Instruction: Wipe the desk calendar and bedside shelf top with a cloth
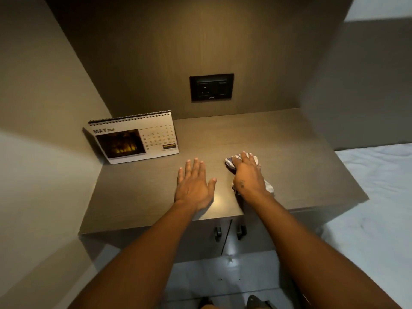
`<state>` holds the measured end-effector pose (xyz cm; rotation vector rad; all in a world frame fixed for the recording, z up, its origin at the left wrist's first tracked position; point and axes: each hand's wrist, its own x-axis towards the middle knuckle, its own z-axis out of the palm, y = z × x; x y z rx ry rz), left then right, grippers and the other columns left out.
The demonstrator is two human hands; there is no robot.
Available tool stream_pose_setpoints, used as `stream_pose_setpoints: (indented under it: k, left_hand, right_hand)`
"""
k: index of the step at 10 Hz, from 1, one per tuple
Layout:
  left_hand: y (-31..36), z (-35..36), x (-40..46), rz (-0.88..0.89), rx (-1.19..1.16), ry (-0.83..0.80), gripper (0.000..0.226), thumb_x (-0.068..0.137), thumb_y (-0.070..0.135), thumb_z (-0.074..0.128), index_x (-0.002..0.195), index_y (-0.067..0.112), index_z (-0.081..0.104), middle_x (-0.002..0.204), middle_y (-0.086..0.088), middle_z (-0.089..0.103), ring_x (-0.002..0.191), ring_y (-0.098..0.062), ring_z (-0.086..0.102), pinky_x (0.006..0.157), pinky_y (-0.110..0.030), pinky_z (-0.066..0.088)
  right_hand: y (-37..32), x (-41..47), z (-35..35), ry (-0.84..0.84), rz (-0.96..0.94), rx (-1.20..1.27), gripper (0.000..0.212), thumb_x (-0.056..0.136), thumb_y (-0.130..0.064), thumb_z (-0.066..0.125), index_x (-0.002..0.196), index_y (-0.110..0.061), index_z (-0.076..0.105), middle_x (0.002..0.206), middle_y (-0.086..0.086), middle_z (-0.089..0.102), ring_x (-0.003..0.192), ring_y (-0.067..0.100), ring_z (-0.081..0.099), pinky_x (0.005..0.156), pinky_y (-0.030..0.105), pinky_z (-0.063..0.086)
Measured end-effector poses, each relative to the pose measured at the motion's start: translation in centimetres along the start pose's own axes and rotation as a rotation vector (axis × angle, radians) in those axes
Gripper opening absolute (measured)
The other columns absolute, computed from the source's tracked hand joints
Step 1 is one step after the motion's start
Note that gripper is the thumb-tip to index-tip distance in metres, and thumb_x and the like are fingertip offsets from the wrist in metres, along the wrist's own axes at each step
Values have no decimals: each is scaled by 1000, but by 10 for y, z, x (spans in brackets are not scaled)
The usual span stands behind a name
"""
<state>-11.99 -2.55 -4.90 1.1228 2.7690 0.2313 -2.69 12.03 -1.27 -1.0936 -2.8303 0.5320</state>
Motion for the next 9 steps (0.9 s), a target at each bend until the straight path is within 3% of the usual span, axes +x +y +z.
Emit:
stream_pose_setpoints:
  k: [2, 3, 4, 5, 7, 8, 9]
  left_hand:
    - [-2, 0, -1, 30, 16, -2, 81, 97, 67, 4, 161, 18, -4, 170, -6, -9, 155, -26, -15, 125, -51, -4]
    - [-1, 0, -1, 30, 30, 8, 81, 97, 67, 4, 161, 18, -4, 170, -6, -9, 155, -26, -15, 125, -51, -5]
    - [-2, 1, -1, 32, 25, 5, 83, 97, 68, 4, 161, 17, -3, 170, -7, -9, 155, -26, -16, 125, -50, -7]
    - [-2, 1, -2, 30, 29, 5, 83, 96, 69, 3, 161, 17, -3, 170, -7, -9, 155, -26, -16, 125, -50, -6]
    - [-2, -1, -2, 29, 27, -10, 84, 96, 68, 4, 161, 16, -3, 170, -7, -8, 155, -26, -16, 125, -50, -7]
    - [1, -8, -3, 17, 38, -53, 84, 97, 66, 8, 161, 14, -4, 170, -10, -10, 155, -28, -16, 125, -51, -5]
    - [9, -19, -8, 45, 65, 20, 86, 98, 66, 12, 160, 10, -8, 169, -13, -12, 154, -30, -17, 126, -52, -2]
  right_hand:
    - [88, 7, -36, 87, 82, -103, 64, 87, -1, 64, 144, -24, 47, 155, 11, 38, 145, 33, 28, 118, 50, 24]
    - [132, 10, -55, 64, 140, -145, 59, 91, -11, 63, 145, -23, 44, 154, 12, 40, 144, 34, 30, 117, 52, 27]
    - [150, 10, -56, 22, 118, -137, 52, 100, -37, 45, 149, -22, 36, 158, 12, 34, 147, 35, 23, 117, 55, 22]
    - [149, 5, -51, 28, 109, -140, 61, 99, -56, 32, 150, -22, 32, 160, 12, 30, 149, 34, 20, 118, 56, 18]
    - [154, 6, -46, 38, 88, -164, 69, 96, -65, 22, 150, -23, 30, 161, 11, 29, 149, 35, 20, 118, 58, 18]
    - [153, 6, -47, 58, 61, -203, 72, 96, -66, 20, 152, -21, 27, 163, 15, 21, 151, 36, 13, 120, 59, 8]
    - [144, 1, -57, 143, 18, -181, 76, 95, -67, 18, 154, -19, 21, 165, 15, 13, 152, 34, 5, 118, 56, -3]
